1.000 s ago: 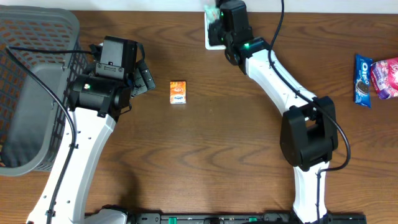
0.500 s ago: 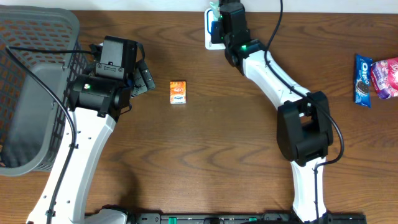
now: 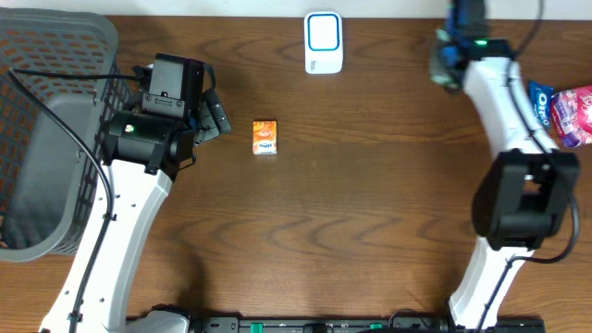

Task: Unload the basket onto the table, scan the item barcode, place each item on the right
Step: 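Carry the mint-green packet right and set it beside the Oreo pack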

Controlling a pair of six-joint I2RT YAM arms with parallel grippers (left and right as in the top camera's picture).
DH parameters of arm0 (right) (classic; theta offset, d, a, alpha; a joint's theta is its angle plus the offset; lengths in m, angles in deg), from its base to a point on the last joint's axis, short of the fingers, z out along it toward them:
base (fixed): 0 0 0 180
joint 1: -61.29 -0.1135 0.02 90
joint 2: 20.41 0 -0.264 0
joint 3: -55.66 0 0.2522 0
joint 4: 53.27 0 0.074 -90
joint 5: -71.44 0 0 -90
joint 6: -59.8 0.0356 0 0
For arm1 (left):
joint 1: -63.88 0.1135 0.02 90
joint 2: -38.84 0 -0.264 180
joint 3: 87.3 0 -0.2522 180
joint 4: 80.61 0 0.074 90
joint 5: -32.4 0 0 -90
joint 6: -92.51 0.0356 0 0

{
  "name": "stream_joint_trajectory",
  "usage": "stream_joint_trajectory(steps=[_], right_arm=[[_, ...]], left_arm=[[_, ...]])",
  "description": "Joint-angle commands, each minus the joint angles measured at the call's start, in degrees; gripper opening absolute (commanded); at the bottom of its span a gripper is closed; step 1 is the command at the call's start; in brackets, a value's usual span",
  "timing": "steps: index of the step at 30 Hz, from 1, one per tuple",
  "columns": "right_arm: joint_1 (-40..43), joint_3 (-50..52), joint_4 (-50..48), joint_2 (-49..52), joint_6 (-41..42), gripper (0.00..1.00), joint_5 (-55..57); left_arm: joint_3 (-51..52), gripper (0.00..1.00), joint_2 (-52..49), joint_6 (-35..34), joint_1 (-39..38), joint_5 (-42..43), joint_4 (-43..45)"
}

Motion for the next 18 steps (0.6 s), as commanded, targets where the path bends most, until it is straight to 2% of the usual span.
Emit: stream_joint_trajectory(steps=[1, 4, 9, 10, 12, 13, 18], right_arm=[[2.67, -0.55, 3.1, 0.31, -9.57, 0.01, 0.72], [5.88, -0.5, 5.44, 1.09, -13.03, 0.01, 0.74], [11.41, -0.44, 6.36, 2.25, -12.96, 0.02, 1.36], [12.22, -0.44, 6.69, 2.58, -12.9, 0.08, 1.25], [13.49, -0.44, 7.87, 3.32, -12.35, 0.77, 1.09], [14.03, -0.44, 8.55, 3.78, -12.35, 0.86, 1.09], [15.37, -0.44, 11.04, 5.38, -9.53, 0.88, -1.53]], left_arm=[[-0.07, 0.98, -0.17, -0.07, 0.15, -0.13, -0.17], [-0.07, 0.98, -0.17, -0.07, 0.15, -0.15, -0.17], [-0.07, 0.98, -0.17, -0.07, 0.15, -0.13, -0.17], [-0.07, 0.98, -0.17, -0.07, 0.15, -0.13, -0.17], [-0.07, 0.98, -0.17, -0.07, 0.15, -0.13, -0.17], [-0.07, 0.98, -0.17, -0.07, 0.15, -0.13, -0.17], [-0.07, 0.98, -0.17, -0.07, 0.15, -0.13, -0.17]])
